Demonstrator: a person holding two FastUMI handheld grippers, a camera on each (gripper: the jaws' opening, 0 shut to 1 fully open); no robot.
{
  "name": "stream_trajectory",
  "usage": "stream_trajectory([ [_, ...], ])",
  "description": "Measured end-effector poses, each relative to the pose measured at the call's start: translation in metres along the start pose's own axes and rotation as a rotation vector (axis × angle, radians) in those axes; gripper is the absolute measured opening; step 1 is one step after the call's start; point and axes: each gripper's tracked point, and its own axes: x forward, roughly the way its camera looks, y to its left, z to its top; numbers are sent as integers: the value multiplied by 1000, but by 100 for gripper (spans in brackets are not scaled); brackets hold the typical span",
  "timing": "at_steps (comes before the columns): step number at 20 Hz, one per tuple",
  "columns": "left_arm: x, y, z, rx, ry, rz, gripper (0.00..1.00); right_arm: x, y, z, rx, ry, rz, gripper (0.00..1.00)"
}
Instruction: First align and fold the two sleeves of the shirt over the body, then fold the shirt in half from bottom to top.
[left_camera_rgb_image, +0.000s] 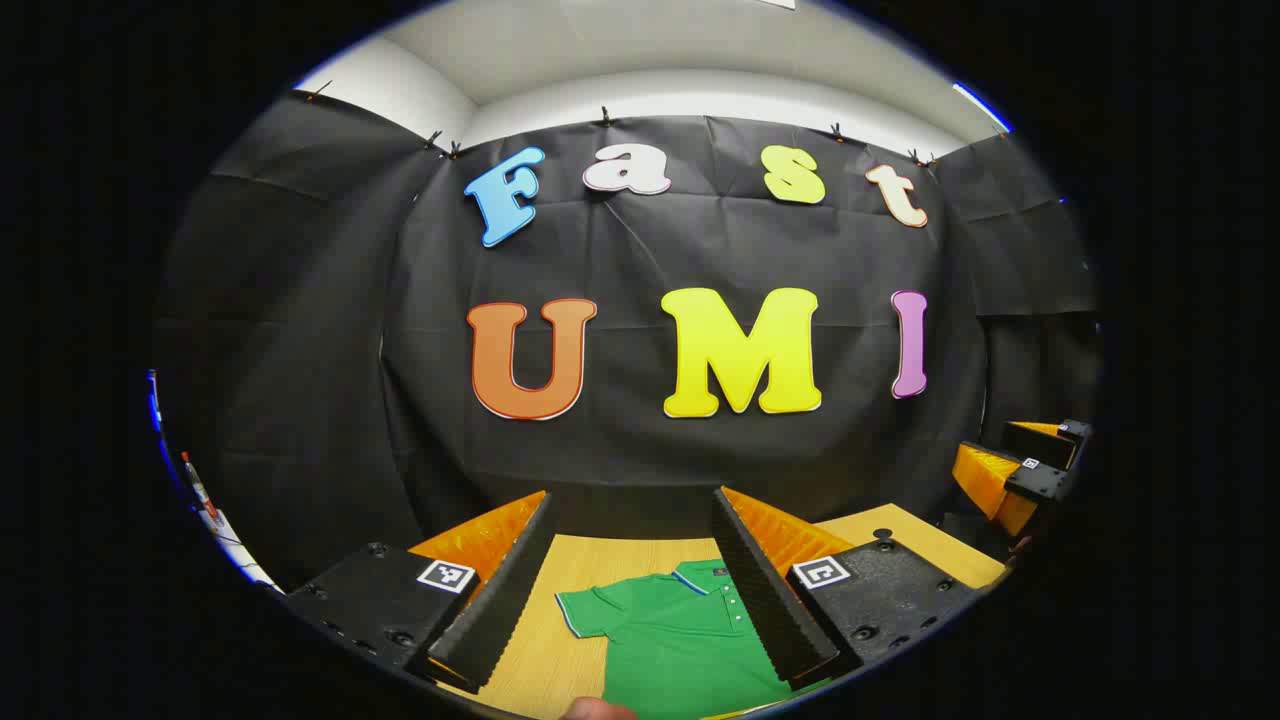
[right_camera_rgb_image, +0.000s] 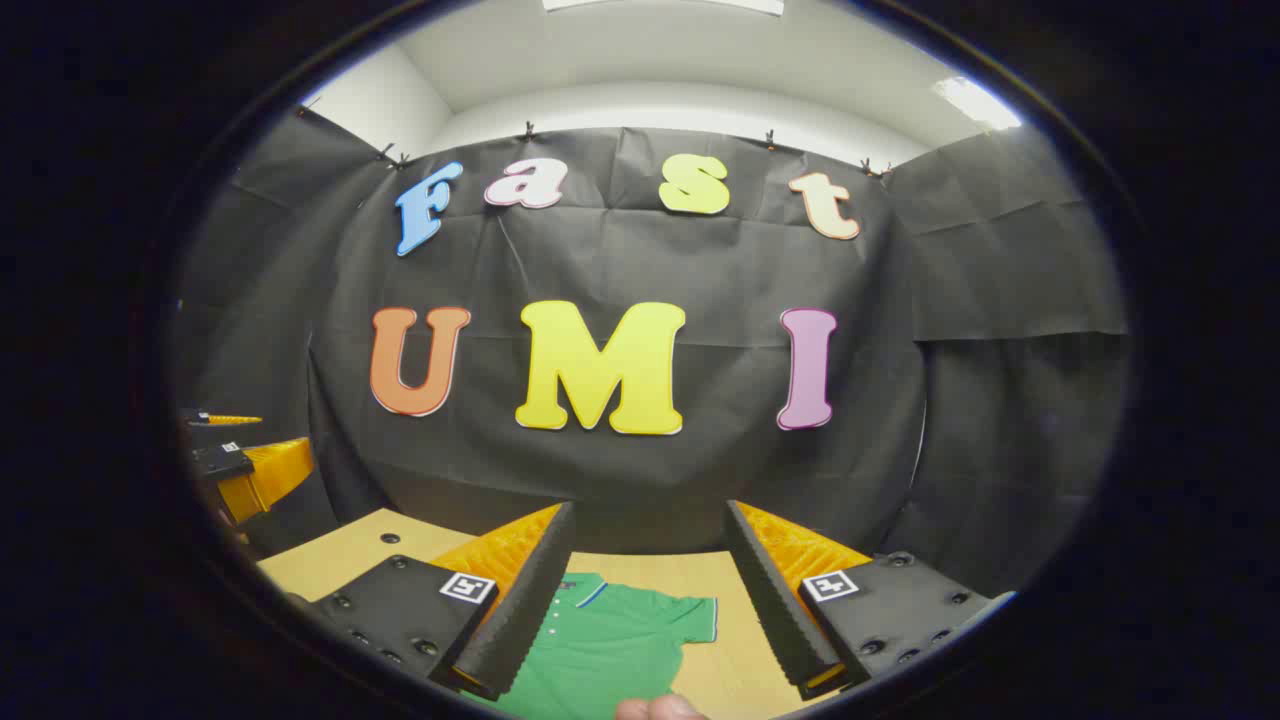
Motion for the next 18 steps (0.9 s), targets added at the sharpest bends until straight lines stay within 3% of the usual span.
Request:
stream_trajectory([
  [12,2,8,-10,4,-5,25,99,15,-3,-16,-7,58,11,89],
  [13,3,7,-11,0,-4,24,99,15,-4,-16,-7,60,8,95],
  [18,5,7,-16,1,9,21,99,18,-3,-24,-4,75,5,95],
])
